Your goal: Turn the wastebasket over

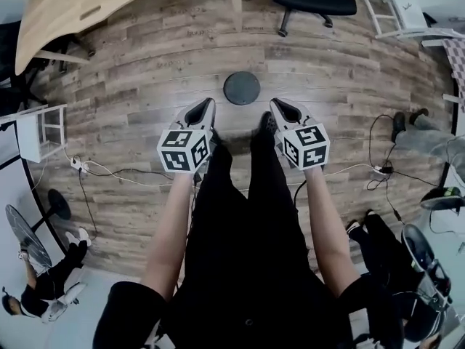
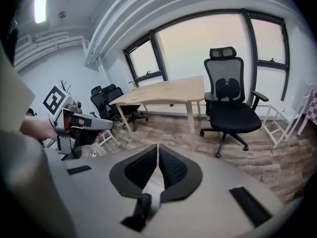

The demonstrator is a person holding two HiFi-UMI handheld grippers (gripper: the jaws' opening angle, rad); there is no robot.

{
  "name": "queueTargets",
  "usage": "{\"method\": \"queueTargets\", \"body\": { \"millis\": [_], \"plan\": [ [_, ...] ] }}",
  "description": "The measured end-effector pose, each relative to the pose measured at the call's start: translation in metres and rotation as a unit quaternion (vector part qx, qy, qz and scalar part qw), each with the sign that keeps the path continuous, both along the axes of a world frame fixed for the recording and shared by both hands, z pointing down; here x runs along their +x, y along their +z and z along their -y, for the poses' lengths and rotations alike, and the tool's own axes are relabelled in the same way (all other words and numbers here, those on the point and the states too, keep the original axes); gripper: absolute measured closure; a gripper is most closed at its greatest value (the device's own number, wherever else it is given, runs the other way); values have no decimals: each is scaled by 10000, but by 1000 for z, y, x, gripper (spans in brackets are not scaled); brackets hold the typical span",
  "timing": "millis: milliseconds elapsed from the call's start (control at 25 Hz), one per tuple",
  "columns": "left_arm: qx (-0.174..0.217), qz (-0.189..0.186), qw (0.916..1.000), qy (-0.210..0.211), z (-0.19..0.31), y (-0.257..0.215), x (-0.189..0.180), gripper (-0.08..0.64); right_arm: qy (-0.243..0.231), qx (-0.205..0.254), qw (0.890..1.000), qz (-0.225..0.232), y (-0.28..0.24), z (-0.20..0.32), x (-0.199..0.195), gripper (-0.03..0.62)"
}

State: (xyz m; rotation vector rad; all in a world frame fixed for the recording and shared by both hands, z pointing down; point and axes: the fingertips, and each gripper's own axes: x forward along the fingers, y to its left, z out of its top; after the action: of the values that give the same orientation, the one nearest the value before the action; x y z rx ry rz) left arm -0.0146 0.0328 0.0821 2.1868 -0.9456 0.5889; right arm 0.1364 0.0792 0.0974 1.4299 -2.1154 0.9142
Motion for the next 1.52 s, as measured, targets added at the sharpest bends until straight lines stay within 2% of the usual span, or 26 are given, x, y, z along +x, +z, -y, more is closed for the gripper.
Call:
{"method": "queueTargets", "body": {
  "millis": [160,440,840,920,1000,1120,1360,1520],
  "plan": [
    [-147,122,9987,-465,3,35,12,540,-298,-264,9991,127,41,12,15,557],
    [-535,417,9952,-704,11,121,25,540,-814,-457,9956,-77,114,45,19,557],
    [-951,834,9918,-204,13,226,30,537,-1013,-920,9899,-364,223,48,30,555],
    [-1057,860,9907,-43,10,248,32,488,-958,-1004,9896,-382,246,49,34,555],
    [-1153,880,9894,94,7,268,33,476,-905,-1109,9890,-377,267,48,36,552],
    [-1260,903,9878,170,4,295,31,459,-865,-1294,9873,-305,296,45,39,479],
    [-1539,972,9830,220,2,351,26,408,-950,-1546,9829,-311,349,37,40,455],
    [-1602,1061,9810,281,3,384,22,371,-980,-1622,9814,-291,382,39,38,417]
  ]
}}
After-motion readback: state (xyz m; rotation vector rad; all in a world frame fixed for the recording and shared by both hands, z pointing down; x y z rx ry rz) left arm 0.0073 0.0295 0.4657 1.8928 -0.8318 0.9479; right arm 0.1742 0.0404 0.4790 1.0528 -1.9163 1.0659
